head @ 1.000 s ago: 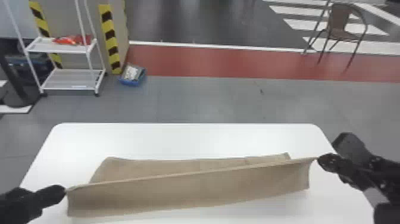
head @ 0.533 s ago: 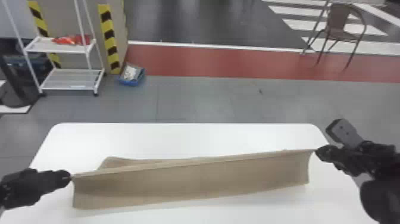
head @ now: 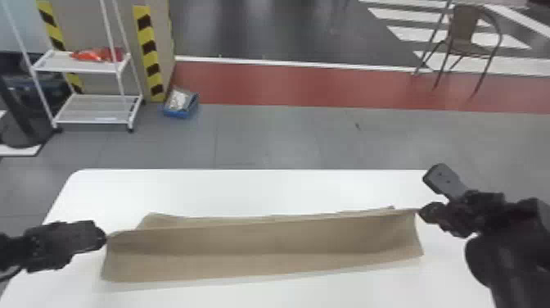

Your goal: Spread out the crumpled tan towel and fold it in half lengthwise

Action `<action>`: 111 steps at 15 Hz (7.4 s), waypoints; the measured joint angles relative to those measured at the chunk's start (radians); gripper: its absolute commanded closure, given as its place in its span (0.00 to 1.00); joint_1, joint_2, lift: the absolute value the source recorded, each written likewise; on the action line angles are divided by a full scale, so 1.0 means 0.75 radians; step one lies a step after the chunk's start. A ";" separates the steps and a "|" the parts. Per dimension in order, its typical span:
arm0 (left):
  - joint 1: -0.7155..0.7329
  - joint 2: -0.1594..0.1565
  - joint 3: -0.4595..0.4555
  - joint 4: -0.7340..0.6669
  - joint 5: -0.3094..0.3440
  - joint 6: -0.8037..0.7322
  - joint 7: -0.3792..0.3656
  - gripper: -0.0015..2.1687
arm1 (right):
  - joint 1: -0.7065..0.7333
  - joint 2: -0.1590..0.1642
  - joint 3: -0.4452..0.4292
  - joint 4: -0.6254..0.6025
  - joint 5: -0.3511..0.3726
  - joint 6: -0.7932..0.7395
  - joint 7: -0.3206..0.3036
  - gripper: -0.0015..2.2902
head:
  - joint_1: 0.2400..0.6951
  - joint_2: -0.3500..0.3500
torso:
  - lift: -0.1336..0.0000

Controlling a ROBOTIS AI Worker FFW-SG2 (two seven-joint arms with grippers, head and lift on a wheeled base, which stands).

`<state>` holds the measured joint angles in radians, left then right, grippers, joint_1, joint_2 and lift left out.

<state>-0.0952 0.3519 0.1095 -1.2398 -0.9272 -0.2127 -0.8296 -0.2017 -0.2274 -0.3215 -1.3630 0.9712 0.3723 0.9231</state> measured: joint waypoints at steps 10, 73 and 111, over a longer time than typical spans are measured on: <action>-0.122 -0.009 -0.085 0.133 -0.051 0.041 0.039 0.63 | -0.164 0.015 0.063 0.281 0.101 0.022 -0.085 0.73 | 1.00 0.32 | 1.00; -0.061 -0.117 -0.016 -0.051 1.187 1.285 0.031 0.13 | 0.236 0.100 0.086 -0.085 -0.216 0.317 -0.565 0.04 | 1.00 0.17 | 1.00; 0.285 -0.027 -0.001 -0.280 0.892 0.720 0.122 0.01 | 0.255 0.225 0.366 -0.075 -0.172 0.292 -0.584 0.04 | 1.00 0.50 | 1.00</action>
<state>0.1185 0.3315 0.1090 -1.4494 -0.2580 0.3269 -0.7378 -0.0101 -0.0584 -0.0472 -1.4194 0.8420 0.5910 0.4847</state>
